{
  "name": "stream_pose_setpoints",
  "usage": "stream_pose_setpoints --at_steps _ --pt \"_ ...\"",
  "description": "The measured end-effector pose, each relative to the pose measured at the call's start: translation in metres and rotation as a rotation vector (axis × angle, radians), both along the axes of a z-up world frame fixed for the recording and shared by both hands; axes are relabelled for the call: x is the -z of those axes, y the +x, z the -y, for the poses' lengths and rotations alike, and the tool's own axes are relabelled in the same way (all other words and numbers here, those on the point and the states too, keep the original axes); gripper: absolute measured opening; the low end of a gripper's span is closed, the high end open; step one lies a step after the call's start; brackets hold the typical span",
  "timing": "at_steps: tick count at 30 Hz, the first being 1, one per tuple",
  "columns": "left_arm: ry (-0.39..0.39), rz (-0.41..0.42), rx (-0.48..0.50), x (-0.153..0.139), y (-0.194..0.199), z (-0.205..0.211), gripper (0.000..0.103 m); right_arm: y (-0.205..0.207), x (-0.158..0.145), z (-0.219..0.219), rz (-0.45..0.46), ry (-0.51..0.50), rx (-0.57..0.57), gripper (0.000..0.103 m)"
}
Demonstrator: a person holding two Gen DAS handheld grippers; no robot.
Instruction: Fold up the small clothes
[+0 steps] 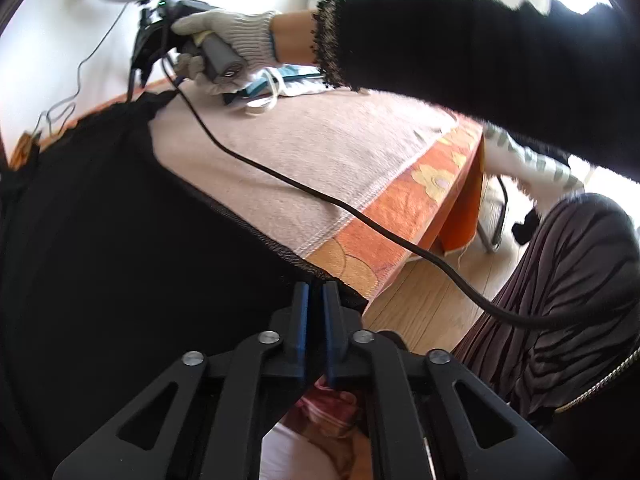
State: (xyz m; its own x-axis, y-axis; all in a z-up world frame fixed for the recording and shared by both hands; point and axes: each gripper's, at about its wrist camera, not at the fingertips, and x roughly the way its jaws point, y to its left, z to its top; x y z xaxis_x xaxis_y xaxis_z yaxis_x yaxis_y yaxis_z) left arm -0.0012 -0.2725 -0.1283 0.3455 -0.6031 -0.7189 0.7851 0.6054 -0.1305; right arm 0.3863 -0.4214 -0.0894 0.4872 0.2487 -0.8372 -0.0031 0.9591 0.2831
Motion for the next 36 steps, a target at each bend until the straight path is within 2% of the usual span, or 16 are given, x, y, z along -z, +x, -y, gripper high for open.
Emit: stream_pose_setpoints --at_steps 7,9,11,13,14,15,17,20,22,24,29,30,32,33,35,36 --pt "-0.088 -0.06 -0.09 -0.005 0.012 -0.024 0.003 0.011 0.017 0.003 -0.013 -0.048 0.012 0.064" --pt "-0.107 -0.08 -0.072 -0.006 0.013 -0.025 0.003 0.012 0.017 0.002 -0.007 -0.056 0.004 0.068" --pt "-0.097 -0.051 -0.062 -0.009 0.006 -0.021 0.003 0.013 0.017 0.002 -0.006 -0.052 0.005 0.068" --pt "-0.074 -0.041 -0.027 -0.008 -0.001 -0.012 0.013 0.013 0.015 0.002 -0.007 -0.052 -0.001 0.068" --pt "-0.053 -0.044 -0.015 -0.006 -0.003 -0.008 0.037 0.013 0.014 0.002 -0.006 -0.055 -0.005 0.069" --pt "-0.034 -0.034 -0.011 -0.004 -0.005 -0.002 0.05 0.013 0.013 0.002 -0.006 -0.057 -0.008 0.07" --pt "-0.018 -0.002 0.016 -0.002 -0.01 0.006 0.05 0.013 0.011 0.003 -0.006 -0.052 -0.009 0.073" --pt "0.053 0.093 0.031 0.002 -0.016 0.02 0.05 0.013 0.01 0.005 -0.004 -0.062 -0.007 0.073" --pt "0.069 0.117 0.027 0.003 -0.014 0.024 0.043 0.014 0.012 0.007 -0.007 -0.066 -0.008 0.073" --pt "0.041 0.087 0.014 0.0 -0.006 0.02 0.011 0.015 0.015 0.01 -0.012 -0.061 -0.005 0.073" --pt "-0.041 0.001 -0.047 -0.003 0.011 0.001 0.005 0.015 0.019 0.007 0.013 -0.07 -0.011 0.072" --pt "-0.055 0.0 -0.058 -0.005 0.012 -0.002 0.005 0.015 0.019 0.006 0.02 -0.069 -0.011 0.07" --pt "-0.068 0.002 -0.069 -0.007 0.01 -0.005 0.004 0.016 0.018 0.003 0.029 -0.06 -0.019 0.049" --pt "-0.072 0.003 -0.071 -0.007 0.009 -0.006 0.004 0.016 0.018 0.001 0.028 -0.062 -0.021 0.045" --pt "-0.085 0.004 -0.082 -0.009 0.008 -0.009 0.004 0.016 0.018 -0.004 0.024 -0.073 -0.021 0.023" --pt "-0.092 0.001 -0.088 -0.009 0.009 -0.01 0.004 0.016 0.018 -0.006 0.017 -0.049 -0.036 0.017"
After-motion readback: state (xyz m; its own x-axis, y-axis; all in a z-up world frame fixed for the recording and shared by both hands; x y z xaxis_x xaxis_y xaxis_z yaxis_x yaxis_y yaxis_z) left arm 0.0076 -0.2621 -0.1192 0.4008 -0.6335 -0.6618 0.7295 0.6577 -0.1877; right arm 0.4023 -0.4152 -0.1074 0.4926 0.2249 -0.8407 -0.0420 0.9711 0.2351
